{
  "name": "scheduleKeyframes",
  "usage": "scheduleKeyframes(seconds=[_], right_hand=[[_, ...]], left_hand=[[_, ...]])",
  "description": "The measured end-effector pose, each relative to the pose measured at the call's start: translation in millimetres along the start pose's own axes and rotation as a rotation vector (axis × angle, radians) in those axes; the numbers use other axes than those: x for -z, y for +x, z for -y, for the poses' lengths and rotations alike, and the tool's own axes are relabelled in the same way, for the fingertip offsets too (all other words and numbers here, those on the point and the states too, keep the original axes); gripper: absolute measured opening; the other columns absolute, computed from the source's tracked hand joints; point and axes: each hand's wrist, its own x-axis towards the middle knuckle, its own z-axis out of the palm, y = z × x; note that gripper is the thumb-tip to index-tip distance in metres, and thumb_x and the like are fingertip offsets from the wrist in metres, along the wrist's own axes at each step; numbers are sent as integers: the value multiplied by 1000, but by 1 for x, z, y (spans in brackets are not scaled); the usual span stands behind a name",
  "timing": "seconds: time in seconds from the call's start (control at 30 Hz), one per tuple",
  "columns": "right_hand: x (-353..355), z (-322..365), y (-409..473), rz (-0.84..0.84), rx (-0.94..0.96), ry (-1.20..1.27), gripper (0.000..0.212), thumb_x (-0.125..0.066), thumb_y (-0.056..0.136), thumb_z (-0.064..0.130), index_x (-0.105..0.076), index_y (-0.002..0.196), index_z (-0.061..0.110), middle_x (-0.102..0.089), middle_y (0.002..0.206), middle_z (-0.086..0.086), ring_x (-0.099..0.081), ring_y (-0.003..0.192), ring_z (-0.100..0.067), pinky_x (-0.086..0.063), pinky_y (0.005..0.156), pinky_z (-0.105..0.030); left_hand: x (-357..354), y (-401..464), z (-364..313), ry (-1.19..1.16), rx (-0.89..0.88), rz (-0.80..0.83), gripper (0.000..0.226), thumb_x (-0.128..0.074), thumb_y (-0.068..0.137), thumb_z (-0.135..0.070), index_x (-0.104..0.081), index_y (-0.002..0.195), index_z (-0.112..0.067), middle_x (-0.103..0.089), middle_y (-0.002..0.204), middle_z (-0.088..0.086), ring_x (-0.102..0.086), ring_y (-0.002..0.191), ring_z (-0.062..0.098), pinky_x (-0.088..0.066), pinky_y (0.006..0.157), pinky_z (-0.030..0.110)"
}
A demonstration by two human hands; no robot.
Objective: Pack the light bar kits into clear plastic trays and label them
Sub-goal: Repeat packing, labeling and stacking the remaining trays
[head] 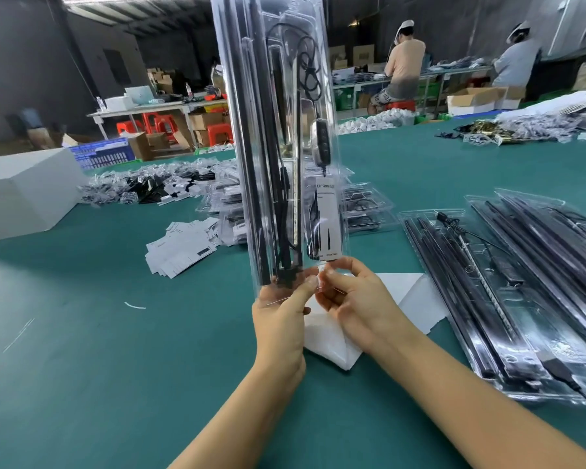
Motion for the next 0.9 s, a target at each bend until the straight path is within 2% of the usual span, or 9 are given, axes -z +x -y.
scheduleKeyframes(seconds=[0.1,0.17,0.2,0.3,0.37,0.47,0.57,0.73,0.9], right_hand=[[2,1,1,52,-59,112,17,-52,90,-7,-55,92,10,-66,82,-14,-61,75,-26,-52,78,-37],[3,4,2,65,-51,117,17,-50,90,-9,-55,90,7,-67,81,-15,-63,77,-28,-53,81,-38],[3,5,3,60,-40,97,17,-50,90,-9,-55,89,6,-68,78,-14,-65,75,-27,-55,78,-37],[8,14,6,17,-10,22,17,-50,90,-11,-56,89,5,-66,76,-12,-65,68,-20,-58,68,-31],[16,24,7,-12,16,-54,19,-49,90,-13,-56,90,4,-64,79,-13,-62,66,-18,-57,61,-28],[21,30,6,43,76,-236,19,-50,90,-13,-56,91,5,-63,79,-12,-58,64,-18,-54,58,-25],[15,22,5,44,68,-368,17,-54,90,-11,-57,89,6,-61,77,-9,-58,63,-17,-53,56,-23],[13,14,7,-56,41,-376,20,-52,90,-13,-54,86,6,-56,79,-11,-54,61,-19,-48,60,-30],[11,13,5,-95,113,-455,23,-49,90,-14,-52,81,8,-55,76,-10,-52,63,-18,-46,62,-29]], left_hand=[[0,3,3,-29,14,-10,16,-76,76,-5,-68,79,-20,-71,74,-9,-58,64,2,-39,64,22],[1,5,4,-14,4,26,16,-76,76,-4,-68,81,-17,-71,76,-7,-59,67,5,-41,66,22],[1,4,3,0,-14,72,18,-78,75,-5,-68,87,-13,-73,82,-2,-63,74,9,-44,71,24],[9,6,-6,-57,-71,277,50,-80,72,-16,-60,118,-9,-69,110,12,-66,98,25,-51,91,36],[19,15,-16,-158,-35,311,59,-76,73,-20,-54,128,-14,-65,116,15,-63,98,31,-51,92,41],[31,23,-25,-34,13,327,51,-75,73,-13,-57,121,-18,-69,113,14,-68,95,31,-57,84,44],[37,24,-20,92,-34,230,49,-75,74,0,-55,114,-18,-71,108,12,-70,87,24,-57,74,42],[38,27,-17,164,-145,234,44,-75,74,3,-59,104,-23,-73,101,5,-70,93,26,-55,87,47],[34,26,-16,129,-158,239,42,-79,66,-7,-63,94,-33,-73,103,7,-69,96,31,-55,83,49]])
